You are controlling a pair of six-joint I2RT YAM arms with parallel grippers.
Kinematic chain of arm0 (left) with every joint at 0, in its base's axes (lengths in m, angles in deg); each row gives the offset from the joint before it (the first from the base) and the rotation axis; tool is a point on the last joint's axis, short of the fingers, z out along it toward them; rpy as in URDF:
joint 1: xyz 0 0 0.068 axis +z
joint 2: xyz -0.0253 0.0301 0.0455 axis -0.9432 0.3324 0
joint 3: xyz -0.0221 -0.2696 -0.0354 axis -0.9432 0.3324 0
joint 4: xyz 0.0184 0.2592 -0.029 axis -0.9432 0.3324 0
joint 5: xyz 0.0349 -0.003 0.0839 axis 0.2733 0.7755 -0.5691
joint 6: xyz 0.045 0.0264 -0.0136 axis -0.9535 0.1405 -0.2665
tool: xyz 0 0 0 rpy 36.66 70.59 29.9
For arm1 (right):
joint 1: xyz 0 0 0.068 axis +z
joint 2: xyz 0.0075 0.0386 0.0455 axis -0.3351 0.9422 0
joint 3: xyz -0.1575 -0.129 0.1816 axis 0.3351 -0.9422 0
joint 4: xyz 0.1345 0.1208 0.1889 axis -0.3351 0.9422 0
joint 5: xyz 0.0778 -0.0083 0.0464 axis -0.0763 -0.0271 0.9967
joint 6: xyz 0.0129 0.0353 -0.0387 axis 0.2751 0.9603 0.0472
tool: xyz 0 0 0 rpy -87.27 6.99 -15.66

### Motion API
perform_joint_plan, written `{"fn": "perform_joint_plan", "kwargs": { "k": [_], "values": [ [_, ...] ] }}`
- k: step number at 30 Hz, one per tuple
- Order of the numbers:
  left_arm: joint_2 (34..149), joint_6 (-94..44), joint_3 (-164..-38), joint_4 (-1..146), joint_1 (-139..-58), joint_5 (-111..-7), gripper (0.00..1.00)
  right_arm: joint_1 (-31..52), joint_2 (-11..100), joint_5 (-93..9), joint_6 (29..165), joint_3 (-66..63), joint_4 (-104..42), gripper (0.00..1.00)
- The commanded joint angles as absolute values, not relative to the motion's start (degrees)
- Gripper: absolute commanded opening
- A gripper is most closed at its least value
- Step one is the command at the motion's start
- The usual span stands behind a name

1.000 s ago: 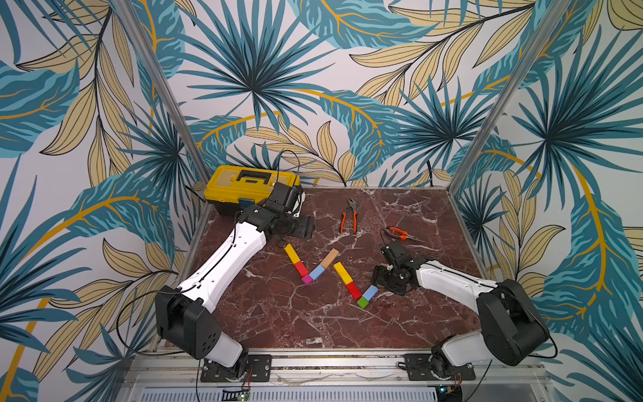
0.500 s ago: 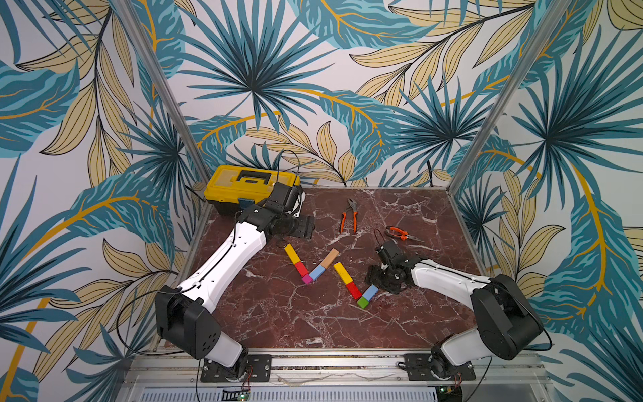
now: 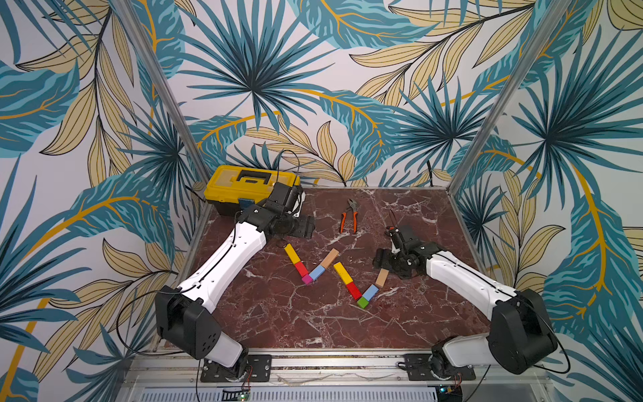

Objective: Assemble the letter v with building blocks
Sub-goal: Assemble the building block at the center of the board.

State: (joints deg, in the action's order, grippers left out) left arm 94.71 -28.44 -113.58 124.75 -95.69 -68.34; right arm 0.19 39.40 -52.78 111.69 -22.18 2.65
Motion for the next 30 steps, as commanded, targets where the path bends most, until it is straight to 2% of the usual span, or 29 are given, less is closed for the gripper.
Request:
{"fn": "perform_joint_plan", "kwargs": {
  "k": [1, 11, 30],
  "values": [
    [93.93, -28.32, -112.96, 124.15, -95.31, -68.54, 0.86, -1.54, 44.12, -50.07, 105.35, -19.36, 3.80, 0.87],
    [93.53, -28.04, -113.53, 124.10, -95.29, -69.58, 0.86, -4.48, 54.79, -43.44, 97.19, -11.72, 1.69, 0.89],
    [94.63, -28.34, -114.17, 124.10, -95.21, -69.60, 0.86, -7.45, 61.61, -39.43, 94.92, -11.48, 0.13, 0.90]
  ]
}}
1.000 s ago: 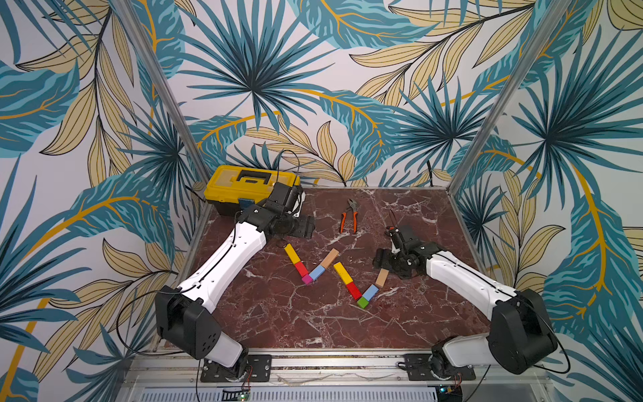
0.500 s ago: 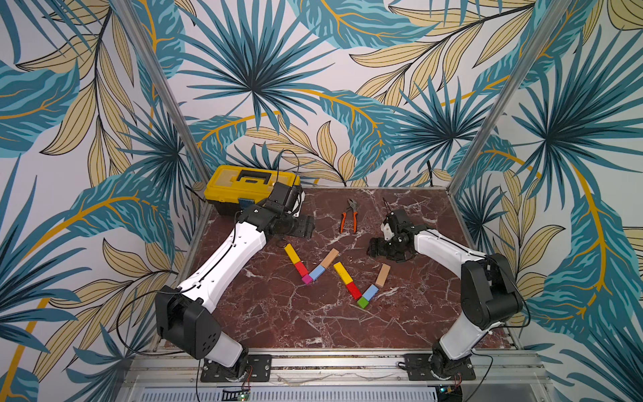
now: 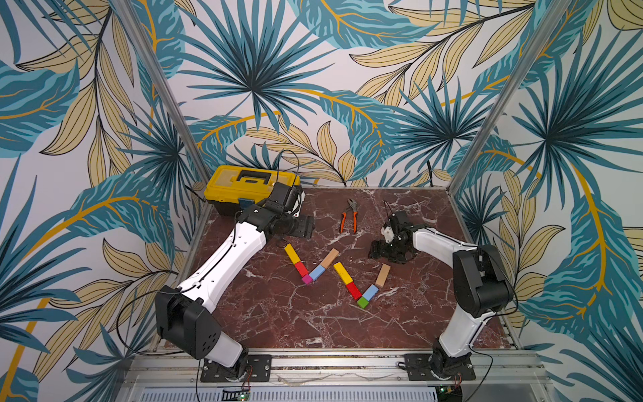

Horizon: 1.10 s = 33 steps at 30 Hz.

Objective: Assemble the letter v with building blocks
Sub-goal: Assemble the building block at the center of the board.

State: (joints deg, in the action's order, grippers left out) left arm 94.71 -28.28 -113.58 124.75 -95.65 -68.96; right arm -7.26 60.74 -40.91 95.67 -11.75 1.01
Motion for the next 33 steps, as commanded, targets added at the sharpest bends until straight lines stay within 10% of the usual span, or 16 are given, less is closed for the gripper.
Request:
{"fn": "perform_joint_plan", "kwargs": {
  "k": [1, 33],
  "values": [
    [94.56, -28.40, -114.15, 124.11, -95.24, -69.58, 0.86, -7.45, 61.65, -39.32, 94.99, -11.65, -0.10, 0.90],
    [94.63, -28.45, -114.02, 124.10, -95.27, -69.17, 0.86, -7.29, 55.68, -38.12, 97.41, -18.97, 0.47, 0.96]
  ]
}}
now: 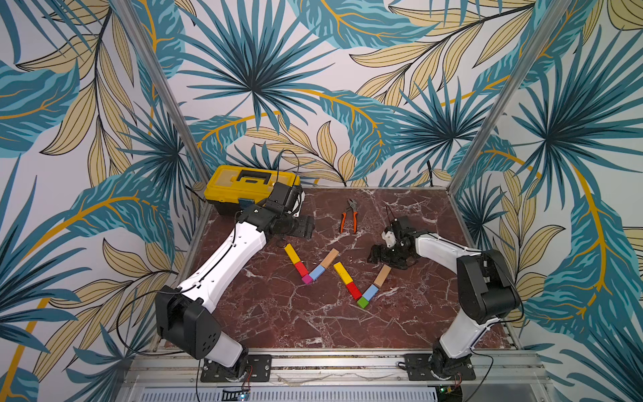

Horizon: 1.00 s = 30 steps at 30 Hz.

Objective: Assemble the letter v with building blocks
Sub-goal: Assemble the building block at the center of the board.

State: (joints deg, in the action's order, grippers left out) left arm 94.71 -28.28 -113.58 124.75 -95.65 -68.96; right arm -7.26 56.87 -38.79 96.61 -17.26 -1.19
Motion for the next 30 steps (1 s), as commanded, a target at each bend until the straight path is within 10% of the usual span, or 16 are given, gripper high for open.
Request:
{"fn": "perform_joint_plan", "kwargs": {
  "k": [1, 30],
  "values": [
    [94.59, -28.46, -114.02, 124.10, -95.22, -69.15, 0.86, -7.27, 55.52, -38.01, 97.47, -19.10, 0.34, 0.97],
    [94.65, -28.65, -114.02, 124.12, -95.13, -69.16, 0.86, -7.19, 59.77, -38.14, 95.68, -14.16, 1.21, 0.99]
  ]
}}
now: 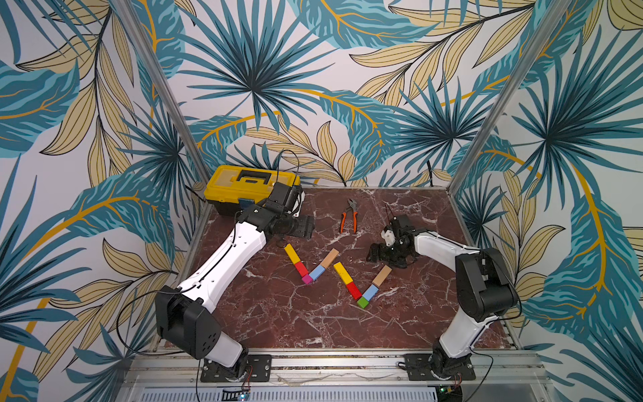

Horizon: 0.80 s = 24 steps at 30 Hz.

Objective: Assemble the letter v with building blocks
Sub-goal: Assemble the building block at the center of the board.

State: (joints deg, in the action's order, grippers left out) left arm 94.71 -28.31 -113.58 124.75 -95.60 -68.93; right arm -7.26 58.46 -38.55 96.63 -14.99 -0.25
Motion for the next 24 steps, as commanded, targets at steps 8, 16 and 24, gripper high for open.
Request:
{"fn": "perform_joint_plan", "kwargs": {
  "k": [8, 16, 24],
  "values": [
    [94.55, -28.58, -113.93, 124.10, -95.16, -69.15, 0.86, -6.18, 60.14, -37.48, 95.38, -14.13, 1.65, 1.00],
    [94.29, -28.64, -113.69, 124.10, -95.18, -69.15, 0.86, -5.18, 60.25, -37.82, 95.33, -14.29, 2.09, 0.99],
    [94.27, -28.58, -113.79, 124.11, -95.19, -69.16, 0.86, -4.86, 59.89, -37.65, 95.66, -14.92, 2.00, 1.00]
  ]
}}
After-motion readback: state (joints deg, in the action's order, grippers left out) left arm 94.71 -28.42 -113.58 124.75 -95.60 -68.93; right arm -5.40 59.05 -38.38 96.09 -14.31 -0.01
